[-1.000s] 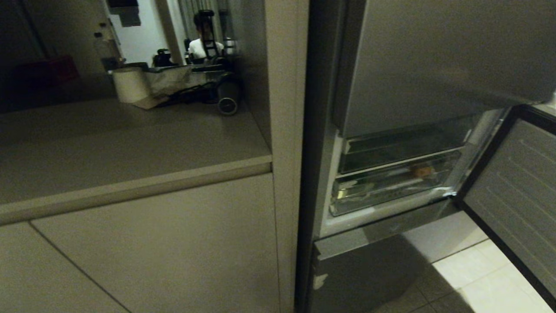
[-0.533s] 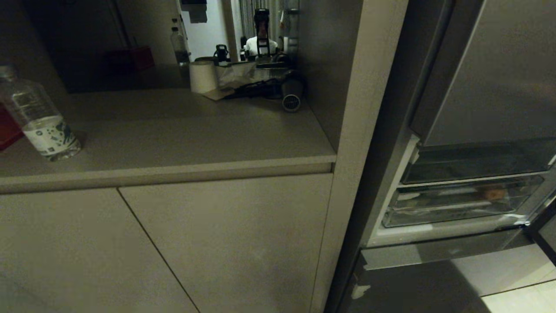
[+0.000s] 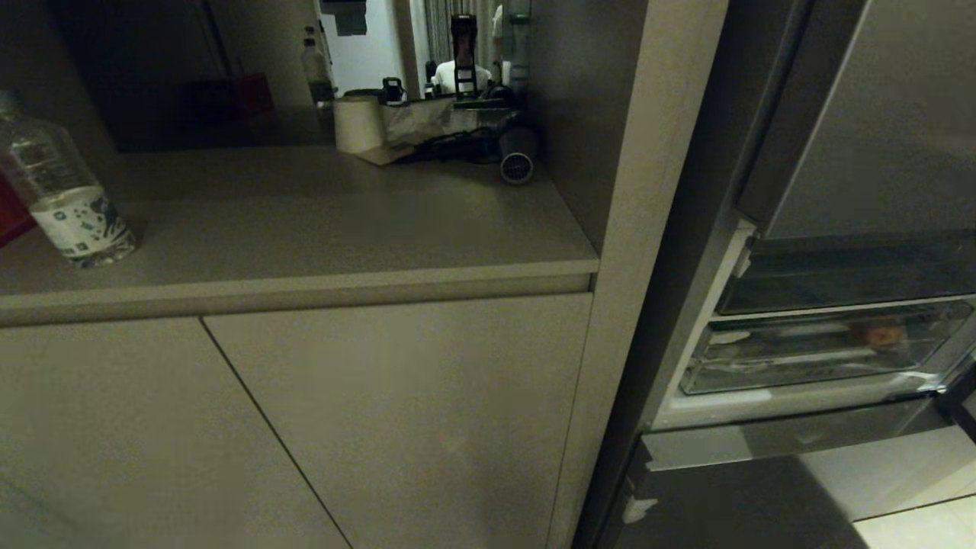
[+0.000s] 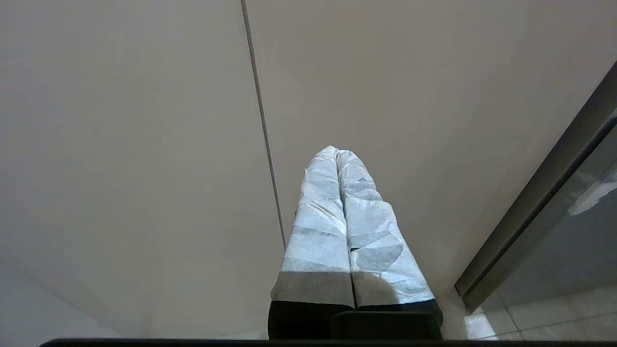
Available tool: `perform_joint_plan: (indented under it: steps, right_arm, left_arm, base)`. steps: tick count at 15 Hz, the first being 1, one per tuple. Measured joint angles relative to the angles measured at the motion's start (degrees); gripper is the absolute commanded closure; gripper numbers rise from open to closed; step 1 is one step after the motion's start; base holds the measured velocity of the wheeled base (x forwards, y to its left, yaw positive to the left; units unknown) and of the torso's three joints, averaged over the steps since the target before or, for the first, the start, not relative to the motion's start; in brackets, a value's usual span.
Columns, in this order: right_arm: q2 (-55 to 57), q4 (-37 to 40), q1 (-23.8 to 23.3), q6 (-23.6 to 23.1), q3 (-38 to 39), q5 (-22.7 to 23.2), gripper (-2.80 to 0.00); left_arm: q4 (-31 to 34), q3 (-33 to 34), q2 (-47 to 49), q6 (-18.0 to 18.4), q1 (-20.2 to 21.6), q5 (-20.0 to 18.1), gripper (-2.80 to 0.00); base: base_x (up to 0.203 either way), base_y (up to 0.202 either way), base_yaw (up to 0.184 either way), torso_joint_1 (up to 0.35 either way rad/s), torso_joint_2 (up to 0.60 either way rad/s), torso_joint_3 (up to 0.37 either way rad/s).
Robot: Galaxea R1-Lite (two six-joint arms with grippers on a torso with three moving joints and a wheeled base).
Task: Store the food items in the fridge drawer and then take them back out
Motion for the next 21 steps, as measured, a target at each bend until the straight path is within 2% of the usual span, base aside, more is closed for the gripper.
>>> perform_joint_plan:
  steps: [9,16,21]
  right_arm:
    - [0.0,-0.06,0.0,0.0,0.0,0.0,0.0]
    - [0.0,0.07,0.0,-0.02,0.0,-0.02,0.0]
    - [0.0,0.03,0.0,-0.78,0.0,0.23,0.0]
  left_arm:
    - [-0.01,0.0,0.0,0.0,0.0,0.0,0.0]
    - [0.09,0.0,0.0,0.0,0.01,0.0,0.0]
    - [-0.01,0.0,0.0,0.0,0.0,0.0,0.0]
  base:
    - [0.0,0.0,0.0,-0.151,0.35,0.193]
    - [0.0,0.0,0.0,-0.202,0.49,0.287]
    - [0.0,0.0,0.0,-0.03,0.08,0.046]
